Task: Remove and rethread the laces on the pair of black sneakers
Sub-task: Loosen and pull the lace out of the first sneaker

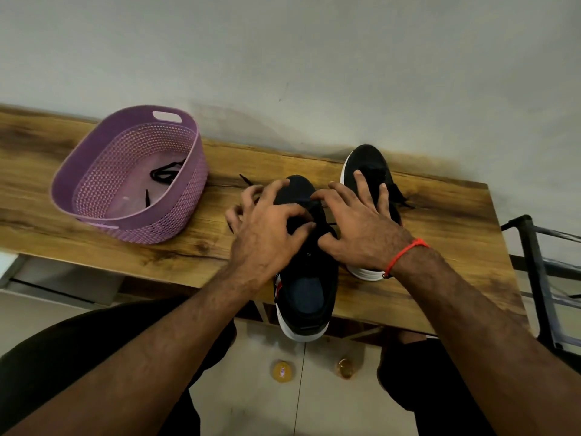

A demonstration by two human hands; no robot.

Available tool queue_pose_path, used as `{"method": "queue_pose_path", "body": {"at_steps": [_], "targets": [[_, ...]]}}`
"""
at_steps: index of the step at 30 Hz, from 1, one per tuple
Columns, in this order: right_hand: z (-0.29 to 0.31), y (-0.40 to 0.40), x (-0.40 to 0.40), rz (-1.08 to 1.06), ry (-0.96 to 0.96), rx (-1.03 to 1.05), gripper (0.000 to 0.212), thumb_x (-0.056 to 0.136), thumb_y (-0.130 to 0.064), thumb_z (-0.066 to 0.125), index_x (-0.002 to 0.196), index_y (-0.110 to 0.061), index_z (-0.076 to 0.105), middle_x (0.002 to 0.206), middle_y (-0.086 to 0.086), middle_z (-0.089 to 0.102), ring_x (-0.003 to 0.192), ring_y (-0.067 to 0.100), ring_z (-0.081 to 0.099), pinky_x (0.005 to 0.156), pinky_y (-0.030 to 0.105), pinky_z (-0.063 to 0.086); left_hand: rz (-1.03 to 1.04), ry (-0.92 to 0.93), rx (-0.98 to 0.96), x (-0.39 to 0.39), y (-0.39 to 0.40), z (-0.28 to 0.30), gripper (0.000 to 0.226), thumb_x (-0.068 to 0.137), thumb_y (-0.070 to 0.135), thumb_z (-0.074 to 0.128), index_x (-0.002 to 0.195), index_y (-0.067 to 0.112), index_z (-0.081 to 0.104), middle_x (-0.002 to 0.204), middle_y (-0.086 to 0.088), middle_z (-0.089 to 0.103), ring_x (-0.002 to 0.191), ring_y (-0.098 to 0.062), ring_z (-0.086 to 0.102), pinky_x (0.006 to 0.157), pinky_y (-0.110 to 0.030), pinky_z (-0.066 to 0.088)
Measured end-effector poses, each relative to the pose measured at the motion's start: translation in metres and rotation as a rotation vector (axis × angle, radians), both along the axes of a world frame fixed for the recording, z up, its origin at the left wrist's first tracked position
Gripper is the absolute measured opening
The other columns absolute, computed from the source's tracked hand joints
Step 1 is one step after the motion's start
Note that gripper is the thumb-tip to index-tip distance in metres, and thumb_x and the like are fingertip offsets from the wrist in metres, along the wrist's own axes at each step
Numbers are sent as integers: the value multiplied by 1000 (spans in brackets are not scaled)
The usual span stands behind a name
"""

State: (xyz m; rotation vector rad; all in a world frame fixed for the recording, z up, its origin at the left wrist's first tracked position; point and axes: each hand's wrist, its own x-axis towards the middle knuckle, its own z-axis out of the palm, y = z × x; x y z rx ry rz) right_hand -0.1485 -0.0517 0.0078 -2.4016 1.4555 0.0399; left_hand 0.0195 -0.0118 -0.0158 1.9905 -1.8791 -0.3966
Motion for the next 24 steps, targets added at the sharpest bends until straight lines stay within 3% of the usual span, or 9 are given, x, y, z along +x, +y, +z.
{"method": "queue_pose_path", "body": {"at_steps": [4, 9, 11, 13, 14, 16, 19, 21, 24], "targets": [[1, 1, 1, 9, -3, -7, 71, 86, -35, 54, 149, -35, 21, 164, -1, 9, 150, 31, -22, 115, 64, -16, -6, -41, 40, -6, 0, -6, 28, 87, 62, 63, 112, 52, 69, 161, 17, 25, 142, -25, 15, 108, -55, 23], [1, 1, 1, 7, -11, -1, 72, 86, -33, 54, 149, -34, 20, 164, -1, 7, 150, 31, -23, 115, 64, -16, 7, -4, 43, -3, -1, -6, 17, 89, 54, 64, 102, 45, 71, 156, 18, 32, 141, -24, 20, 104, -51, 22], [1, 1, 1, 5, -13, 6, 72, 85, -32, 55, 149, -34, 20, 165, 0, 7, 150, 31, -23, 115, 64, -17, 156, 163, -15, 6, -8, 2, 9, 90, 48, 62, 90, 41, 68, 143, 16, 48, 134, -22, 36, 101, -47, 29], [2, 0, 0, 1, -10, 12, 73, 85, -32, 56, 149, -34, 20, 165, 0, 7, 150, 31, -23, 115, 64, -17, 445, 581, -86, 20, -16, 18, 16, 94, 43, 58, 81, 35, 60, 110, 7, 63, 100, -14, 57, 86, -32, 44], [2, 0, 0, 0, -10, 16, 73, 85, -32, 56, 149, -34, 21, 165, 0, 7, 150, 31, -23, 115, 64, -18, 590, 817, -85, 28, -19, 26, 19, 98, 40, 57, 81, 30, 58, 93, 6, 60, 82, -9, 55, 74, -25, 44], [1, 0, 1, 2, -19, 18, 72, 84, -31, 56, 148, -35, 23, 165, -2, 8, 150, 30, -23, 115, 64, -17, 714, 979, 2, 45, -23, 34, 16, 100, 41, 57, 93, 27, 61, 90, 8, 55, 85, -9, 51, 77, -25, 42], [2, 1, 1, 8, -30, 15, 70, 85, -30, 55, 147, -35, 24, 164, -4, 9, 150, 30, -22, 116, 64, -16, 536, 732, 216, 53, -25, 26, 44, 92, 59, 62, 123, 27, 62, 124, 6, 58, 120, -18, 51, 107, -37, 40], [1, 1, 2, 10, -20, 13, 70, 85, -30, 55, 147, -35, 24, 164, -3, 9, 150, 30, -22, 116, 64, -15, 371, 674, 326, 44, -24, 26, 45, 84, 61, 69, 118, 31, 65, 121, 8, 61, 118, -15, 55, 103, -34, 45], [1, 1, 3, 8, -7, 12, 71, 85, -31, 55, 148, -34, 23, 165, -2, 8, 150, 32, -22, 116, 65, -15, 122, 354, 420, 33, -23, 19, 81, 63, 77, 68, 133, 36, 58, 146, 6, 49, 137, -22, 41, 113, -47, 38]]}}
